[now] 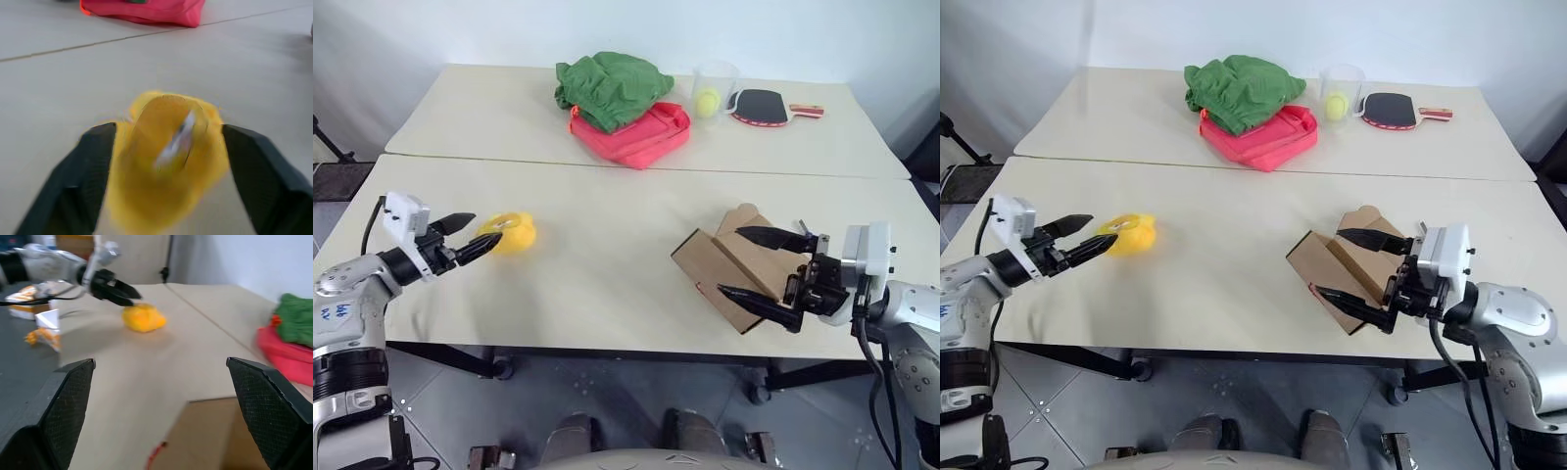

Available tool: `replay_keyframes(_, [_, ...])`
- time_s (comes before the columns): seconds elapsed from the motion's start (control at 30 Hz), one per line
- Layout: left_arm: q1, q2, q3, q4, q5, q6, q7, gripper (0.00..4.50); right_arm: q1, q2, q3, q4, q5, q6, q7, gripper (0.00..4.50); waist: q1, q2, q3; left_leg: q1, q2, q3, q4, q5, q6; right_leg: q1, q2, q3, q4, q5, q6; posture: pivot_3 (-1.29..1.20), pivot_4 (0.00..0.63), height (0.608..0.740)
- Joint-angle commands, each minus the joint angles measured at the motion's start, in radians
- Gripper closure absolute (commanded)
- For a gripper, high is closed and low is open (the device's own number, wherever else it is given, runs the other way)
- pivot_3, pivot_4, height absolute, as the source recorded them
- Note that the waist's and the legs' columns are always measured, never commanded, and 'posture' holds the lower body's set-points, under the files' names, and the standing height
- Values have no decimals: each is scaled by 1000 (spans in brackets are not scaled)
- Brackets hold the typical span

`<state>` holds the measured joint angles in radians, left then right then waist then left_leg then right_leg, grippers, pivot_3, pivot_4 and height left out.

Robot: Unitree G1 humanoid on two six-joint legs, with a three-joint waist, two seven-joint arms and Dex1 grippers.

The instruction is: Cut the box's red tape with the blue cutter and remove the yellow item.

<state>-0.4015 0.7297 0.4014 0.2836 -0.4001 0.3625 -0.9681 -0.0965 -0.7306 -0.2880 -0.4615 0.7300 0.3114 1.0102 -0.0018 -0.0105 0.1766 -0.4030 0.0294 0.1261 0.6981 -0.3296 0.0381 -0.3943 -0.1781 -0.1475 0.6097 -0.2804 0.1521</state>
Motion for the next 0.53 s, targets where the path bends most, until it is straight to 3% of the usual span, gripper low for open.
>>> replay_keyframes(0.03, [97,73,61,-108,-80,20,-106,16,18,-10,-57,-9,20,-13,-1,0,-1,0,0,0,0,0,0,0,0,0,0,0,0,0,0,0,150,740])
replay_keyframes(0.23, [369,166,209,-165,-69,-77,-165,16,54,-33,-62,-23,12,-11,30,0,-6,1,0,1,2,2,-1,-1,-2,-1,1,1,0,-1,-2,0,150,740])
replay_keyframes(0.33, [461,127,262,-189,-82,-118,-141,16,49,-24,-66,9,-12,-39,27,0,-4,1,1,1,6,2,-1,-1,-2,-2,1,1,-1,-1,-2,0,150,740])
replay_keyframes(0.53, [455,36,283,-301,-79,-153,27,16,54,-24,-71,46,-56,-72,24,0,20,1,1,1,4,1,-1,-2,-1,0,-2,2,-1,-1,-2,0,150,740])
